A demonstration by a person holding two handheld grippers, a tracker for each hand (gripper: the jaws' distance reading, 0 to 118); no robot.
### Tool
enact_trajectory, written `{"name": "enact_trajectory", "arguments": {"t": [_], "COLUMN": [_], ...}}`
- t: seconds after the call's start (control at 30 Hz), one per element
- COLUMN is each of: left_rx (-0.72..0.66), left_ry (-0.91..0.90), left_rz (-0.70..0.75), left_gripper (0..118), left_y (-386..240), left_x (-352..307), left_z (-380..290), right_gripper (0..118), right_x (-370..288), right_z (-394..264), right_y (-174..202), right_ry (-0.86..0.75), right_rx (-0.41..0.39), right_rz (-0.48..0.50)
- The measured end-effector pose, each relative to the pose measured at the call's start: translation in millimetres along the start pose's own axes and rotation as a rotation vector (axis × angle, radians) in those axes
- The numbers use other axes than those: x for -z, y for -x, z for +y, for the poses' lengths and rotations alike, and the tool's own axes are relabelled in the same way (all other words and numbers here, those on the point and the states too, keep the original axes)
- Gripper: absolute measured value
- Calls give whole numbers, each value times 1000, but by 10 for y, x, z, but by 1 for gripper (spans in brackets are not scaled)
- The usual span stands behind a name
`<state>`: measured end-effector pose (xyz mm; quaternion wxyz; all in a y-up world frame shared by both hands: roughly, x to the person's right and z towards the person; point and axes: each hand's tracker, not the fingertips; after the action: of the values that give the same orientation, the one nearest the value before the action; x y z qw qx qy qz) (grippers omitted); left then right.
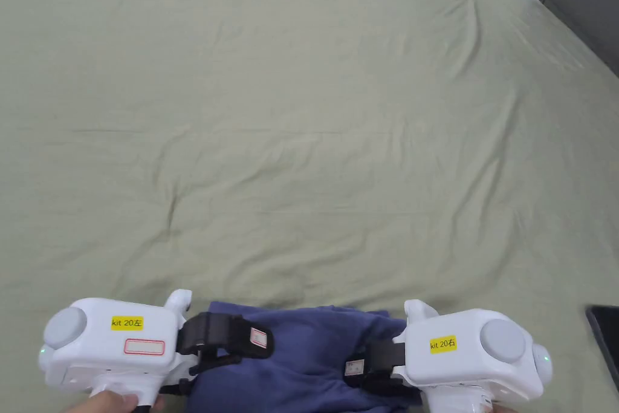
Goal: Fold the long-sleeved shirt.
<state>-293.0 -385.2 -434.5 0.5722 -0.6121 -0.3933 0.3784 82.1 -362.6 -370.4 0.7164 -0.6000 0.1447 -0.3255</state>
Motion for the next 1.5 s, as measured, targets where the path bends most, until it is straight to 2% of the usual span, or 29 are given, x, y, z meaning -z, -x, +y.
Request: {"name": "enact_trajectory", "arguments": {"t": [0.03,0.07,0.1,0.13,0.2,0.23,0.3,0.43,0.53,0.67,0.73,0.83,0.93,1.03,1.07,1.13,1.17,1.2,1.27,1.37,1.43,1.47,1.5], "left_rx": [-19,-34,-64,-97,-8,40,76,95,154,96,56,-30,-72,-157,-169,-149,-131,-117,-103,-96,-39,-22,-6], "left_ry": [8,17,44,52,-5,-37,-82,-123,-164,-248,-291,-332,-338,-339,-321,-352,-369,-365,-479,-620,-696,-705,-701], "left_rz": [3,47,143,144,164,222,281,311,438,604,680,857,1000,1034,1003,990,1022,1026,974,839,724,670,583], "left_gripper": [43,10,10,10,10,10,10,10,10,10,10,10,10,11,33,97,113,113,113,113,110,91,57], "left_y": [-2,-3,-4,-11,-163,-271,-410,-670,-820,-640,-480,-195,101,363,420,422,386,325,120,-277,-658,-867,-1096], "left_x": [75,168,261,267,150,56,-89,-448,-913,-1725,-2179,-2778,-3220,-3405,-3382,-3303,-3293,-3270,-3282,-3305,-3263,-3213,-3145], "left_z": [3,22,23,5,-6,-32,-89,-118,-121,-81,-100,-86,-25,-19,-28,-113,-132,-153,-227,-294,-310,-302,-290], "right_gripper": [0,0,0,0,0,0,0,0,0,0,0,0,0,0,0,0,0,0,0,0,0,0,0], "right_x": [1,-4,-7,-9,-43,-75,-141,-113,121,553,791,1068,1103,1069,1053,1020,986,930,778,491,197,14,-195], "right_z": [-4,-16,-24,-37,-83,-108,-165,-225,-283,-456,-600,-835,-992,-1027,-1016,-971,-949,-919,-864,-752,-625,-554,-483], "right_y": [1,8,12,23,88,148,336,990,1647,2501,2879,3292,3461,3513,3506,3455,3430,3394,3320,3209,3119,3076,3032], "right_ry": [-2,-6,-11,-15,-35,-45,-65,-116,-114,-124,-135,-81,-54,-47,-48,-60,-66,-77,-98,-158,-220,-261,-313], "right_rx": [0,0,5,8,9,9,-6,-166,-282,-452,-529,-583,-581,-610,-614,-623,-625,-618,-602,-593,-583,-580,-592], "right_rz": [-1,-2,-4,-5,-21,-36,-75,-171,-209,-195,-154,-127,-61,-55,-57,-63,-68,-75,-71,-64,-38,-26,-30]}}
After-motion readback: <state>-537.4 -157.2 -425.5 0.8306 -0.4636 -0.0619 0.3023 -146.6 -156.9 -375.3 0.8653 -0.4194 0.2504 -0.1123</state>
